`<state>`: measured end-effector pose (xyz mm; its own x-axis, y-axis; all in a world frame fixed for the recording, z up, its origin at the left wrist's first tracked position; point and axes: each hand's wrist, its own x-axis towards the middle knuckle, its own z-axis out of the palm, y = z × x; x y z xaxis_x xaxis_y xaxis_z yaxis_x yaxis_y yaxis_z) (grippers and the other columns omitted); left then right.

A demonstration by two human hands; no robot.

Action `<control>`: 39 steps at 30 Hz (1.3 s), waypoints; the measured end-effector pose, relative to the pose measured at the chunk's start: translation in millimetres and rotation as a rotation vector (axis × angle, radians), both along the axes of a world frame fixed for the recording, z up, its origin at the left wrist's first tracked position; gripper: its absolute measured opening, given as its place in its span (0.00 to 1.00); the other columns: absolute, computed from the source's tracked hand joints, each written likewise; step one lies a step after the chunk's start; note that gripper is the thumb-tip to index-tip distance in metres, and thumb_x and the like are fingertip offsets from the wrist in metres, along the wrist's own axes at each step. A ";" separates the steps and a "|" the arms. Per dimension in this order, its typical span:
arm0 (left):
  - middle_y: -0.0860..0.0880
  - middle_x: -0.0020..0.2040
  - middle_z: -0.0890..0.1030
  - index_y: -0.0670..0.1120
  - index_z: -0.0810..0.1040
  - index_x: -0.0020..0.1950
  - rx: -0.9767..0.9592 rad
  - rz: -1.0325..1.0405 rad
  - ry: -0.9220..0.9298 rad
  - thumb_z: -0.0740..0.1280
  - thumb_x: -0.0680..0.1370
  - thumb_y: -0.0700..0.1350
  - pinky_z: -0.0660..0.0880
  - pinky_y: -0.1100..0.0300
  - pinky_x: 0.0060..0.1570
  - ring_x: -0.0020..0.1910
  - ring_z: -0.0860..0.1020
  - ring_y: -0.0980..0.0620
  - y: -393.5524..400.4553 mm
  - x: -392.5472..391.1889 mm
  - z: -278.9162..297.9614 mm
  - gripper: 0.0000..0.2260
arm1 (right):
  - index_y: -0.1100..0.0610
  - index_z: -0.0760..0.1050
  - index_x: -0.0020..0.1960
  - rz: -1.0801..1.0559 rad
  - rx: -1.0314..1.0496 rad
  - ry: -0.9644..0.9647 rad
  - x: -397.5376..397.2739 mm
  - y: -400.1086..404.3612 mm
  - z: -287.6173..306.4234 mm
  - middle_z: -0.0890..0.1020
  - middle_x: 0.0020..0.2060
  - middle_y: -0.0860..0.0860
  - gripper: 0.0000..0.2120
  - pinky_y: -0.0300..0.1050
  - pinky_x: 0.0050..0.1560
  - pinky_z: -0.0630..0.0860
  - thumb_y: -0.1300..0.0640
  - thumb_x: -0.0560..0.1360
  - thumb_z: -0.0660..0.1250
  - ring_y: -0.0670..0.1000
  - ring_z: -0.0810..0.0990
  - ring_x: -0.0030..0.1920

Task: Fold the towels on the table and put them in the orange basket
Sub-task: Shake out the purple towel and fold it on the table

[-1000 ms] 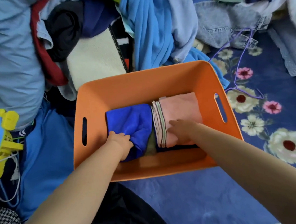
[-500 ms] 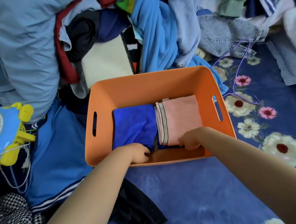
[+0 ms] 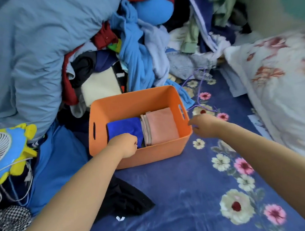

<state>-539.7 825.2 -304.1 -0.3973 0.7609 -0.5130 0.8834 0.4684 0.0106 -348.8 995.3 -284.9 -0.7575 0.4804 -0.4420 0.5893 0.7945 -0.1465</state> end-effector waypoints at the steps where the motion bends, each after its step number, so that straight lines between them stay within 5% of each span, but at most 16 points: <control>1: 0.45 0.61 0.75 0.44 0.75 0.60 0.010 -0.046 0.024 0.55 0.79 0.44 0.72 0.52 0.57 0.59 0.73 0.45 1.4 12.6 14.2 0.13 | 0.59 0.69 0.67 -0.034 0.017 0.021 20.8 -9.3 16.2 0.72 0.66 0.57 0.18 0.49 0.62 0.69 0.62 0.77 0.55 0.57 0.71 0.64; 8: 0.44 0.62 0.75 0.44 0.75 0.60 0.129 -0.466 0.142 0.56 0.79 0.43 0.72 0.52 0.54 0.60 0.73 0.42 38.0 166.5 112.3 0.14 | 0.57 0.69 0.67 -0.283 0.156 0.229 190.7 -83.6 111.7 0.70 0.68 0.54 0.19 0.46 0.63 0.67 0.62 0.77 0.57 0.55 0.70 0.66; 16: 0.41 0.62 0.75 0.43 0.75 0.60 0.327 -1.004 0.195 0.57 0.78 0.43 0.73 0.52 0.53 0.59 0.74 0.41 39.1 447.1 193.3 0.13 | 0.58 0.70 0.67 -0.735 0.329 0.259 442.8 -186.0 180.3 0.70 0.68 0.54 0.19 0.45 0.65 0.67 0.62 0.76 0.57 0.54 0.70 0.66; 21: 0.43 0.62 0.75 0.45 0.75 0.60 0.412 -1.244 0.094 0.57 0.77 0.44 0.72 0.52 0.56 0.61 0.74 0.42 -19.4 652.0 215.4 0.14 | 0.59 0.70 0.66 -0.997 0.377 0.184 613.8 -295.2 204.2 0.70 0.68 0.55 0.18 0.45 0.65 0.66 0.61 0.77 0.58 0.54 0.69 0.66; 27: 0.46 0.60 0.75 0.46 0.75 0.60 0.442 -1.473 0.060 0.56 0.78 0.43 0.69 0.56 0.46 0.59 0.74 0.44 -121.6 870.1 225.2 0.13 | 0.54 0.67 0.68 -1.289 0.426 0.092 792.9 -429.2 229.9 0.66 0.70 0.51 0.19 0.49 0.67 0.68 0.57 0.77 0.59 0.53 0.69 0.67; 39: 0.45 0.55 0.78 0.44 0.77 0.54 0.522 -1.804 -0.011 0.57 0.77 0.41 0.66 0.57 0.35 0.51 0.76 0.43 -216.8 1136.3 246.8 0.11 | 0.58 0.67 0.68 -1.680 0.446 0.102 1032.2 -564.1 228.0 0.67 0.70 0.55 0.20 0.49 0.68 0.66 0.60 0.77 0.57 0.55 0.66 0.70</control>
<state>596.6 608.4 -57.2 0.9565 0.2666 -0.1186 0.2458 -0.9551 -0.1653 683.4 431.2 -56.9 0.6379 0.7682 -0.0538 0.7486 -0.6350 -0.1909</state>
